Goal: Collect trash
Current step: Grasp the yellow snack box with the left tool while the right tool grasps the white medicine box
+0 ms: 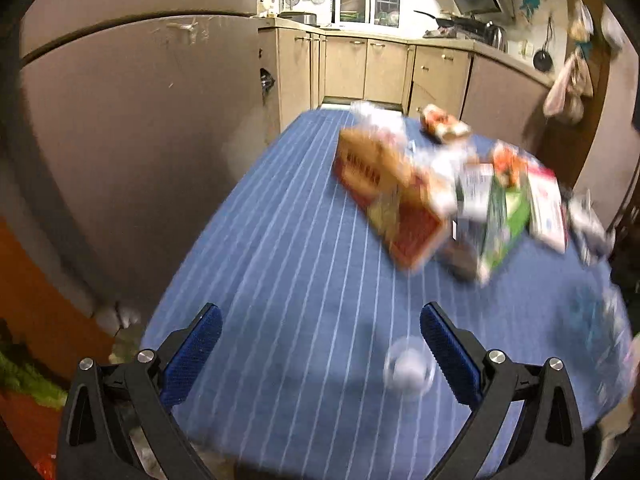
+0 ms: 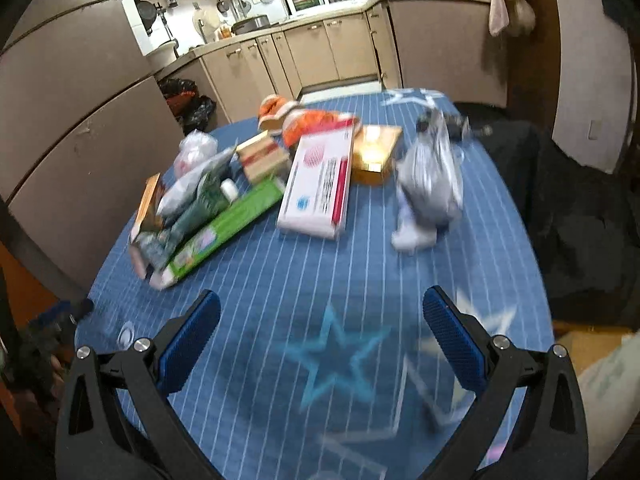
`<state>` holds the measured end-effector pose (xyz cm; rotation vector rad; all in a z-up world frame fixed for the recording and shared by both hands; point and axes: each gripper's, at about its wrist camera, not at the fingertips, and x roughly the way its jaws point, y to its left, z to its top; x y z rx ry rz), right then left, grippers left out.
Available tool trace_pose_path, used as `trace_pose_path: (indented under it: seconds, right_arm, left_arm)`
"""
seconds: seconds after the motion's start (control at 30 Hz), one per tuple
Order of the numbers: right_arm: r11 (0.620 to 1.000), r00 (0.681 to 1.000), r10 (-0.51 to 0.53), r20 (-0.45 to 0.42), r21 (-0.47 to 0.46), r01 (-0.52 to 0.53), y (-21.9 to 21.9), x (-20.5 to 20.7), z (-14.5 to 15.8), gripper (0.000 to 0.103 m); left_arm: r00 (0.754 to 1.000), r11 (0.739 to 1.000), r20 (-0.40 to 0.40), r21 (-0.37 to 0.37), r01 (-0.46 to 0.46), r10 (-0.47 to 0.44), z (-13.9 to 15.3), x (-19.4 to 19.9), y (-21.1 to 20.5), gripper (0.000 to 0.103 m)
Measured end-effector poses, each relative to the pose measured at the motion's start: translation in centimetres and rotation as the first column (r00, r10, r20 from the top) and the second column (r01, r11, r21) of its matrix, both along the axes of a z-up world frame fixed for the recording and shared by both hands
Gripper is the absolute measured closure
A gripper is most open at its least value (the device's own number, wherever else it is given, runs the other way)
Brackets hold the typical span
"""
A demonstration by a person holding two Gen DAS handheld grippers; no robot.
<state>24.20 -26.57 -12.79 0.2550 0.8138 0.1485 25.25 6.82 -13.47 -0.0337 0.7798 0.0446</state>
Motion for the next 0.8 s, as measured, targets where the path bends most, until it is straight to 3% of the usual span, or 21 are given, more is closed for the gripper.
trace_pose_path:
  seconds: [0.1, 0.2, 0.3, 0.43, 0.47, 0.57, 0.67, 0.8]
  right_arm:
    - [1.000, 1.000, -0.025, 0.012, 0.012, 0.025, -0.5, 1.3, 0.3, 0.005]
    - [0.999, 0.999, -0.035, 0.011, 0.012, 0.035, -0.7, 2.5, 0.0, 0.005]
    - [0.999, 0.999, -0.036, 0.007, -0.009, 0.036, -0.8, 3.8, -0.2, 0.005]
    - [1.000, 1.000, -0.019, 0.014, -0.020, 0.019, -0.9, 6.1, -0.3, 0.005]
    - [1.000, 1.000, -0.006, 0.017, -0.019, 0.006, -0.7, 6.6, -0.3, 0.009]
    - [0.999, 0.999, 0.046, 0.004, -0.005, -0.046, -0.3, 8.6, -1.0, 0.027]
    - [0.998, 0.998, 0.061, -0.019, 0.028, -0.061, -0.6, 10.6, -1.8, 0.032]
    - [0.993, 0.994, 0.099, -0.045, 0.075, -0.095, -0.3, 12.4, -2.6, 0.039]
  left_arm:
    - [0.999, 0.995, 0.013, -0.091, 0.032, -0.031, 2.9, 4.4, -0.2, 0.004]
    - [1.000, 0.998, 0.016, -0.062, 0.015, -0.014, 4.2, 9.7, -1.6, 0.004]
    - [1.000, 1.000, -0.016, -0.004, -0.023, 0.023, 3.1, 14.0, -2.8, 0.004]
    - [0.992, 0.999, -0.119, -0.031, -0.034, 0.030, 0.5, 17.9, -2.9, 0.004]
    - [0.990, 0.999, -0.139, -0.030, -0.039, 0.035, -0.1, 18.3, -2.9, 0.004]
    - [0.983, 0.995, -0.182, -0.081, -0.050, 0.035, -1.8, 19.0, -2.4, 0.019]
    - [0.980, 0.991, -0.193, -0.108, -0.077, 0.055, -2.5, 18.8, -1.5, 0.037]
    - [0.984, 0.992, -0.171, -0.113, -0.065, 0.045, -2.6, 18.4, -1.1, 0.041]
